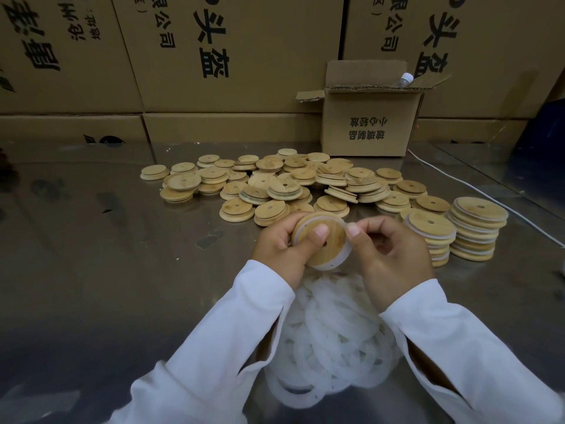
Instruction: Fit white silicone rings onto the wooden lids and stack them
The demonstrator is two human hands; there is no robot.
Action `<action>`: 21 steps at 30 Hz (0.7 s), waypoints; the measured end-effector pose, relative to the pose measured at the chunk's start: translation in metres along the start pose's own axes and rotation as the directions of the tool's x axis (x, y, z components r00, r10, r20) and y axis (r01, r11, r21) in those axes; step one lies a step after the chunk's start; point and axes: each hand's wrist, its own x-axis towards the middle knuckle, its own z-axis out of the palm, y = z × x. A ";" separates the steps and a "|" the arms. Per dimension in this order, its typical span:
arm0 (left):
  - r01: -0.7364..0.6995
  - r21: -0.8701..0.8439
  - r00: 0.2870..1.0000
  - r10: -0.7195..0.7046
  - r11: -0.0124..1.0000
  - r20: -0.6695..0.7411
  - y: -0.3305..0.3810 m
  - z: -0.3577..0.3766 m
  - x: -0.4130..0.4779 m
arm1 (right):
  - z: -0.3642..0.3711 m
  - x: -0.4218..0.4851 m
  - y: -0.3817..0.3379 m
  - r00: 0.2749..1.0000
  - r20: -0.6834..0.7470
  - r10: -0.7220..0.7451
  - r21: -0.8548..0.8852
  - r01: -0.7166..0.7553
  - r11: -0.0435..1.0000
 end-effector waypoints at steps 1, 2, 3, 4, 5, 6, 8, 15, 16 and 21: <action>0.023 -0.043 1.000 -0.023 0.999 -0.004 -0.001 0.000 0.000 | 0.000 0.000 0.000 1.000 0.008 -0.005 0.002 0.005 1.000; 0.045 -0.082 0.999 -0.045 0.996 0.001 -0.001 0.001 0.000 | 0.000 0.000 -0.001 1.000 0.011 -0.009 0.004 0.009 1.000; 0.070 -0.124 0.998 -0.068 0.990 0.015 -0.002 0.001 0.000 | 0.000 0.000 -0.001 1.000 0.010 -0.009 0.006 0.009 1.000; 0.095 -0.163 0.995 -0.090 0.982 0.034 -0.002 0.001 0.000 | -0.001 0.001 -0.001 1.000 0.009 -0.005 0.010 0.005 1.000; 0.111 -0.191 0.993 -0.103 0.975 0.053 -0.003 0.002 0.000 | -0.002 0.002 -0.001 1.000 0.008 0.001 0.015 -0.001 1.000; 0.122 -0.213 0.992 -0.110 0.969 0.068 -0.002 0.002 0.000 | -0.003 0.003 0.000 1.000 0.010 0.005 0.019 -0.005 1.000; 0.129 -0.273 0.991 -0.113 0.953 0.072 -0.001 0.003 0.001 | -0.004 0.004 0.000 1.000 0.016 0.006 0.024 -0.006 1.000; -0.049 0.002 0.999 0.049 0.999 -0.021 0.003 -0.001 -0.001 | -0.001 0.001 0.001 1.000 0.001 0.020 0.084 -0.020 0.996; -0.060 0.032 0.998 0.061 0.998 -0.017 0.002 -0.002 -0.001 | 0.000 0.000 0.002 1.000 -0.009 0.020 0.085 -0.019 0.996; -0.014 -0.013 0.994 0.012 1.000 -0.112 -0.005 0.002 0.000 | 0.006 -0.005 0.005 0.999 -0.041 -0.012 0.040 0.014 0.999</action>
